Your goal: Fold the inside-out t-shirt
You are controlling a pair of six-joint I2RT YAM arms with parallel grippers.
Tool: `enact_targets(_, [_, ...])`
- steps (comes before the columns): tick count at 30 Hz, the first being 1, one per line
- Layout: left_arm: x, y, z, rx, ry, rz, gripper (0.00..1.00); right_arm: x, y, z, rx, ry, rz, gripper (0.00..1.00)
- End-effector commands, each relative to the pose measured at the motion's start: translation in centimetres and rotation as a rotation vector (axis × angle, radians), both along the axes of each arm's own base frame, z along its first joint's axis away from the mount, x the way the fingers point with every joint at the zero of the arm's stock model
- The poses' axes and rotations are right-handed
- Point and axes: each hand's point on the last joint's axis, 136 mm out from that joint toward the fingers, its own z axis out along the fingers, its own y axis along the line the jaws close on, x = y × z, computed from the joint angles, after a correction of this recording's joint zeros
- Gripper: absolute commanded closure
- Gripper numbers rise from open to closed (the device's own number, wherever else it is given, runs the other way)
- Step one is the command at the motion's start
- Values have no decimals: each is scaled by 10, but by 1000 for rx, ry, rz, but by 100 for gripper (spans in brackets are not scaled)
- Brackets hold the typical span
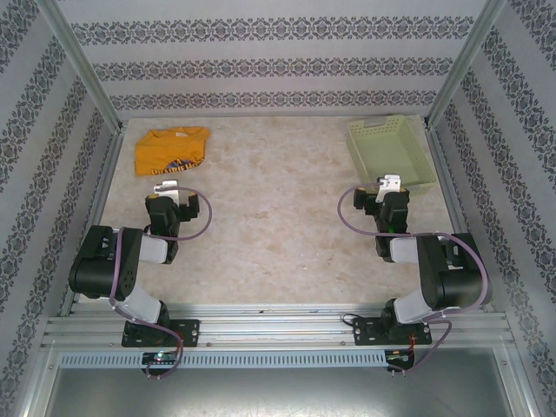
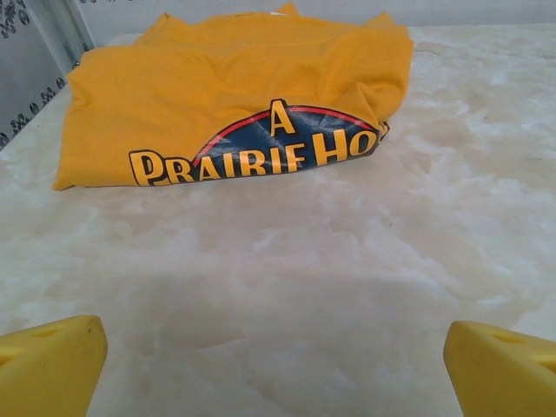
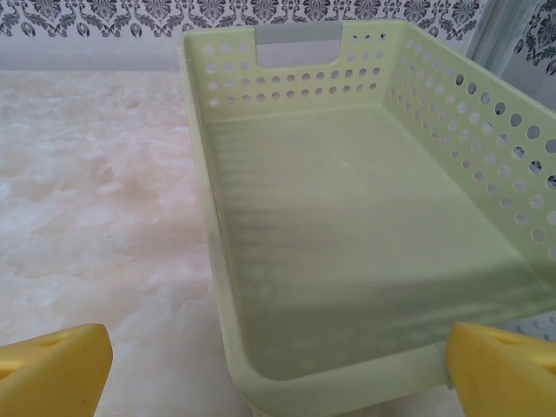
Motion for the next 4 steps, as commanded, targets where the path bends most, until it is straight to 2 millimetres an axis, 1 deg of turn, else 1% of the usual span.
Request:
enact_targets(1, [2,5,11,-13,-53,25,0,4,-1,4,14,-10,-10,2])
enact_targets(4, [2,5,10,-13,-51,25,0,3,-1,4,6,-17,-19,2])
